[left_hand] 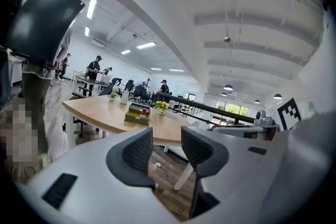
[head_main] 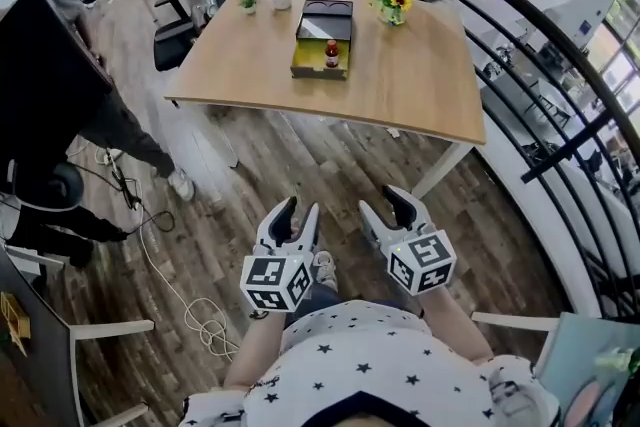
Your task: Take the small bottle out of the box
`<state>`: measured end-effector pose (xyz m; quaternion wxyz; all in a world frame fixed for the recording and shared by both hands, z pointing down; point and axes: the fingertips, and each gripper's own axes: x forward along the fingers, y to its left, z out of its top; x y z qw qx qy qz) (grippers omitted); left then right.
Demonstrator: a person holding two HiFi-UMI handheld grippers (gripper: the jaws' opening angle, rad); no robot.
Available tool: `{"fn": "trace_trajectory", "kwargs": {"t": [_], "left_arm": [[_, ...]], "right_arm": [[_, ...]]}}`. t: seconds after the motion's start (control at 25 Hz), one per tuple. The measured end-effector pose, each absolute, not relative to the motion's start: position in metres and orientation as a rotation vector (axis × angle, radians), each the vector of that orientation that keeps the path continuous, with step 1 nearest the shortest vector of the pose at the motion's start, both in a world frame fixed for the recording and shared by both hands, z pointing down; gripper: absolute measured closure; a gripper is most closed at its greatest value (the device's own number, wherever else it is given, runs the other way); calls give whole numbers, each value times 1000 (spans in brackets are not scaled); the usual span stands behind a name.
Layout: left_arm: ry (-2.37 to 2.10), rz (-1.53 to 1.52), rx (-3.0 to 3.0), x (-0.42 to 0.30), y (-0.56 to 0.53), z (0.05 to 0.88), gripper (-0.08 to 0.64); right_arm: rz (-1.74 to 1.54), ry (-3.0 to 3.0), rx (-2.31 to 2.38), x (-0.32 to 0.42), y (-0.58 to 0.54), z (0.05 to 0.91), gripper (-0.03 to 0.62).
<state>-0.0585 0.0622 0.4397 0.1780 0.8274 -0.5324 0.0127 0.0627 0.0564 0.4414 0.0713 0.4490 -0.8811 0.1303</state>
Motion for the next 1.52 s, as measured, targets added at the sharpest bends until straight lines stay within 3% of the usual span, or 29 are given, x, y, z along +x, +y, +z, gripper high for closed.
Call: {"fn": "trace_trajectory", "kwargs": {"t": [0.92, 1.52], "left_arm": [[-1481, 50, 2347, -121, -117, 431, 413], [-1468, 61, 2324, -134, -170, 443, 413]], "right_arm": [[372, -2645, 1361, -2, -120, 426, 407], [367, -2614, 1388, -8, -178, 434, 407]]}}
